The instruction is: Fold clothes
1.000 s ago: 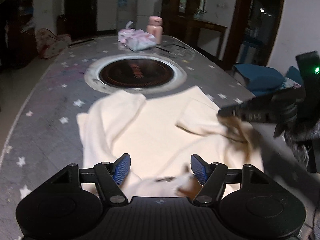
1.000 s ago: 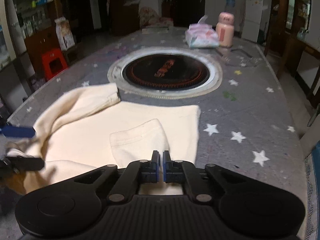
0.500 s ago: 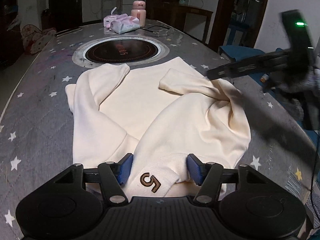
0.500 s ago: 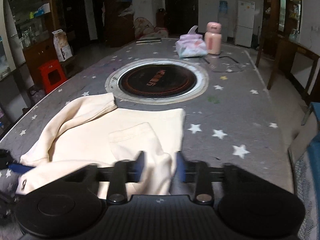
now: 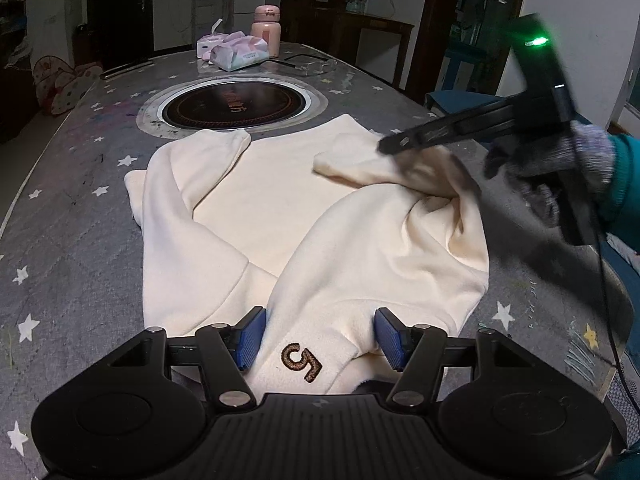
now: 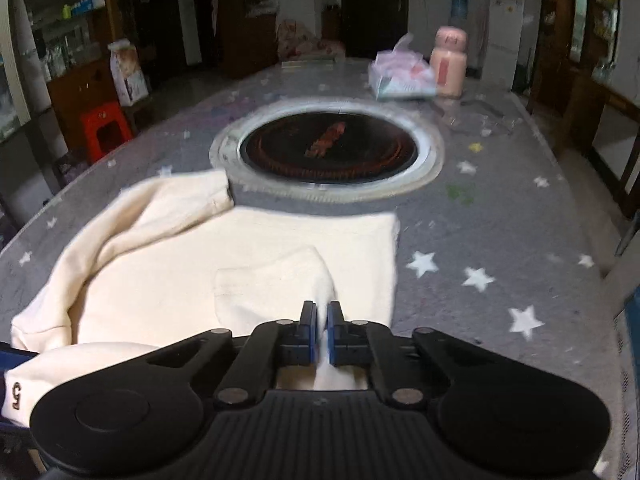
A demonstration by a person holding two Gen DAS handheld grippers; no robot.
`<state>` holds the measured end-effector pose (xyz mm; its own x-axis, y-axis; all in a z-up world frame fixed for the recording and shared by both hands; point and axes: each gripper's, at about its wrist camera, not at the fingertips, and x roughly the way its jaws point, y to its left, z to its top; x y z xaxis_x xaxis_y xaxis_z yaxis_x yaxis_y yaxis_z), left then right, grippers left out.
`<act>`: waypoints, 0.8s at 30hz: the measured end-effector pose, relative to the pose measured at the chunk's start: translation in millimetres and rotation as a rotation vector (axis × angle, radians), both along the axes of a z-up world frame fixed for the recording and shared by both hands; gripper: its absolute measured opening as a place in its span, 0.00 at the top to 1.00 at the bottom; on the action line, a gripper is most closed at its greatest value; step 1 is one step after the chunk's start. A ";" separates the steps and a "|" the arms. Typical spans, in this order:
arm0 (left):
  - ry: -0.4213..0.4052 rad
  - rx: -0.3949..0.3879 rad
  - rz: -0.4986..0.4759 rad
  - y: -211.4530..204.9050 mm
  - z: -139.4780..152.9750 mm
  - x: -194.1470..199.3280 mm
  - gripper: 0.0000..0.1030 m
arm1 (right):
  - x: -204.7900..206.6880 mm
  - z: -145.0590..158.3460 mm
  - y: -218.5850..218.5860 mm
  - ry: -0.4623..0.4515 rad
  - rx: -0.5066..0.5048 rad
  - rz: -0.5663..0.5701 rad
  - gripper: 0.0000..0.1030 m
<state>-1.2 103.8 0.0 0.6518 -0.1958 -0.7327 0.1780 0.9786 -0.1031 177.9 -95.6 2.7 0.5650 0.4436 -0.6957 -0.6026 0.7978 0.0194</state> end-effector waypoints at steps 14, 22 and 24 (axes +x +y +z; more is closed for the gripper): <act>0.012 -0.022 -0.064 -8.3 2.2 -12.6 0.48 | -55.5 36.3 -124.8 -0.158 -0.046 -0.361 0.95; 0.009 -0.057 -0.104 -9.7 13.7 -27.8 0.46 | -74.4 24.1 -130.7 -0.112 -0.058 -0.333 0.70; -0.010 -0.065 -0.086 -3.2 20.5 -27.4 0.46 | -87.3 27.9 -116.6 -0.099 -0.022 -0.242 0.70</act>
